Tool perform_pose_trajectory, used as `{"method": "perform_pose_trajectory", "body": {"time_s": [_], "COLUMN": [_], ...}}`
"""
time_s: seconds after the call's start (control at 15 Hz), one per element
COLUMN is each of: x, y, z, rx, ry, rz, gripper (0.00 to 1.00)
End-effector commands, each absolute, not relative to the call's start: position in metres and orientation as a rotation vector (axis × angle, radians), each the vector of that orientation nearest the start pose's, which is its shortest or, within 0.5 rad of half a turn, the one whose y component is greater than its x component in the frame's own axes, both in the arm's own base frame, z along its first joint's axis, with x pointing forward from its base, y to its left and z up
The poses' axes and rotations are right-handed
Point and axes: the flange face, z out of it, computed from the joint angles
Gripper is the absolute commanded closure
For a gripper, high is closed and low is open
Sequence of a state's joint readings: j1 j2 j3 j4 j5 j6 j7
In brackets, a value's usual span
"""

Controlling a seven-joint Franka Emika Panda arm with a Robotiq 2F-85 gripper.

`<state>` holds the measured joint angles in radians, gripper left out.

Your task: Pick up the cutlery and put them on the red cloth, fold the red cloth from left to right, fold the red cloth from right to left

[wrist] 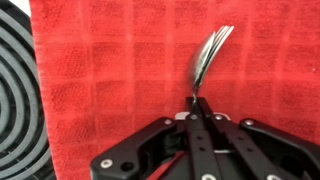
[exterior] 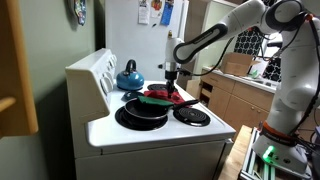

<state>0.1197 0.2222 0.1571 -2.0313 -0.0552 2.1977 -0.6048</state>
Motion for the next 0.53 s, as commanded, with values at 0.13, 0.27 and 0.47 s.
{"method": "perform_pose_trajectory", "body": {"time_s": [0.13,0.27,0.47], "x": [0.557,0.553,0.546], "y": [0.171,0.178,0.188], "z": [0.344,0.354,0.373], "rx": [-2.819,-2.825,-2.848], "ry": [-1.412,-1.417,-1.391], "rz": [0.067,0.039,0.005], "gripper": [0.56,0.41,0.19]}}
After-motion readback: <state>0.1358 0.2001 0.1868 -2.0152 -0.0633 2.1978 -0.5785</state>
